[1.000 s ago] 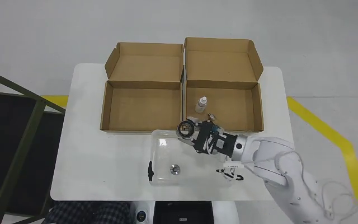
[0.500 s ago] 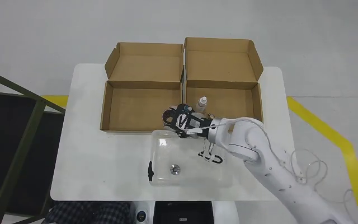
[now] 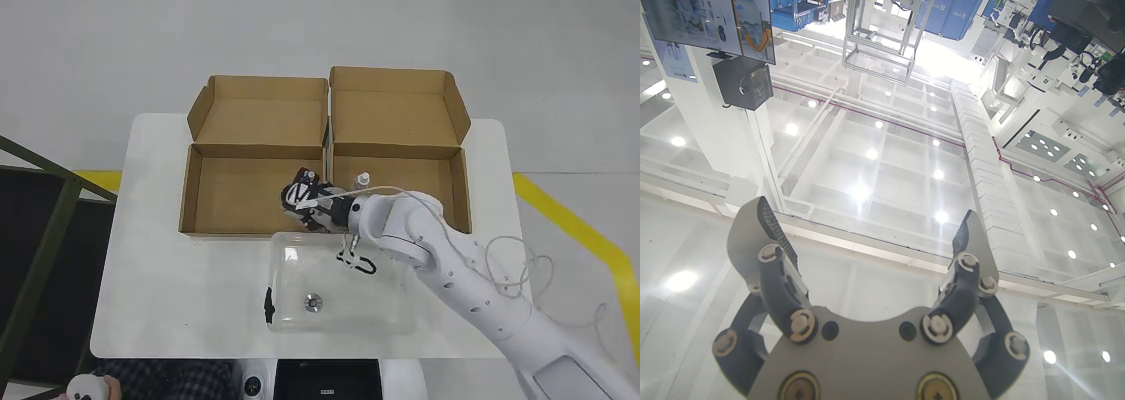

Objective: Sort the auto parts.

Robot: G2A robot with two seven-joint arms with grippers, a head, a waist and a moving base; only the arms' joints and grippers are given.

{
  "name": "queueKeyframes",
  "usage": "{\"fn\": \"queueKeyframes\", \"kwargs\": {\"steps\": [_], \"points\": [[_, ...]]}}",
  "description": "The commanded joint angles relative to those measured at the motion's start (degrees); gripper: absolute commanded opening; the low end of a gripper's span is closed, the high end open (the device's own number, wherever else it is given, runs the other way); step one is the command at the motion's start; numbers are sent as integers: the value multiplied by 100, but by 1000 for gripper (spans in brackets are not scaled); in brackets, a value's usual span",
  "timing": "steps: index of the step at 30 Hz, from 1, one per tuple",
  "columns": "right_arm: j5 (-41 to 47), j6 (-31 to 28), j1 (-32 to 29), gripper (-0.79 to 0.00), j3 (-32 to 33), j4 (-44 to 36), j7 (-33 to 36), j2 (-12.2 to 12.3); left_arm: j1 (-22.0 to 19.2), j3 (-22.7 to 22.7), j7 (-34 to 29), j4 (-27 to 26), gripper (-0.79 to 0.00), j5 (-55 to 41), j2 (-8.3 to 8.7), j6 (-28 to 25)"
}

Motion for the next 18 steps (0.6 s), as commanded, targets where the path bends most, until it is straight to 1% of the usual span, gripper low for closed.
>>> {"fn": "queueKeyframes", "kwargs": {"steps": [1, 8, 18], "points": [[-26, 54, 90, -785, -101, 126, 42, -55, 0, 0, 0, 0, 0, 0, 0, 0], [-46, 235, 371, -785, -429, 607, 143, -267, 0, 0, 0, 0, 0, 0, 0, 0], [-106, 373, 605, -782, -663, 1179, 306, -497, 0, 0, 0, 0, 0, 0, 0, 0]]}}
